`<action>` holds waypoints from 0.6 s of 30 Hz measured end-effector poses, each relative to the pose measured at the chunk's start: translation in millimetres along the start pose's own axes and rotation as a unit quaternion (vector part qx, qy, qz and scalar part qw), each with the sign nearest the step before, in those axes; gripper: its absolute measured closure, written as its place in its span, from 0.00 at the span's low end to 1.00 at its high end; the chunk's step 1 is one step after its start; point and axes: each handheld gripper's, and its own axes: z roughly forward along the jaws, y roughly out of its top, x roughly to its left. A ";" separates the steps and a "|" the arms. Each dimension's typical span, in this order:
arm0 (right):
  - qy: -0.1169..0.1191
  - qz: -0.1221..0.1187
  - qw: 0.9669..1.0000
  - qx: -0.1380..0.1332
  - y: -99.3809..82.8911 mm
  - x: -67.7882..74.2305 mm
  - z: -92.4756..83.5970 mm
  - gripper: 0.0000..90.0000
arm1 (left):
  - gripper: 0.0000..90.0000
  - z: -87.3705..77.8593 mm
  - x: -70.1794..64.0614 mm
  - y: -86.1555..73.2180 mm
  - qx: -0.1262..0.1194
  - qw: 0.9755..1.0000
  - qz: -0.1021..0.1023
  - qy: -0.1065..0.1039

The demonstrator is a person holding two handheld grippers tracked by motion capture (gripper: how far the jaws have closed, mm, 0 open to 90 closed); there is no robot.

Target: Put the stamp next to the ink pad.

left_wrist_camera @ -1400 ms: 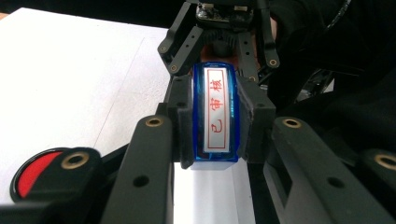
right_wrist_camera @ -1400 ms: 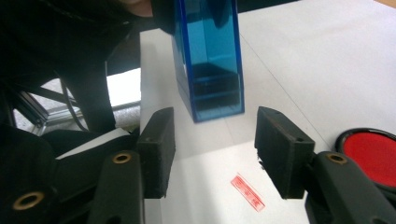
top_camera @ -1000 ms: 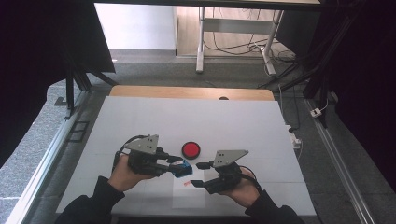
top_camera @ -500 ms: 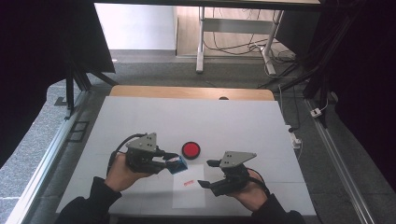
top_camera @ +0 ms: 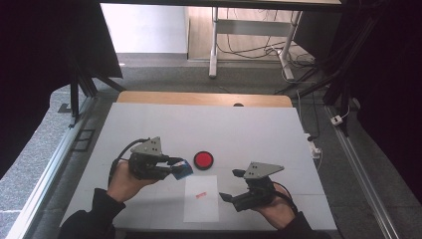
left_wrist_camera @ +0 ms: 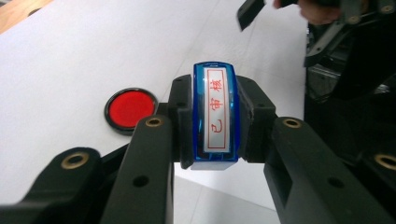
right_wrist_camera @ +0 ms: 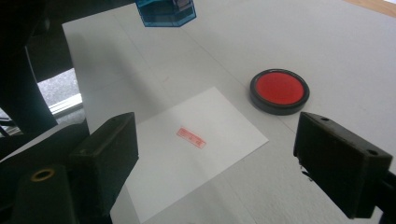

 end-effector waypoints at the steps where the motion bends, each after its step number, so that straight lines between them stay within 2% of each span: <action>1: -0.003 0.002 1.000 -0.002 -0.5 0.1 -0.8 0.14 | 0.78 -0.1 1.0 -0.7 0.001 1.000 -0.004 0.003; 14: -0.031 0.025 0.999 0.003 -12.8 -2.4 -17.7 0.04 | 0.78 -2.0 11.7 -6.9 0.017 0.999 -0.028 0.034; 18: -0.043 0.025 0.999 0.007 -16.7 -3.7 -23.3 0.03 | 0.78 -3.0 14.7 -8.4 0.020 0.998 -0.034 0.042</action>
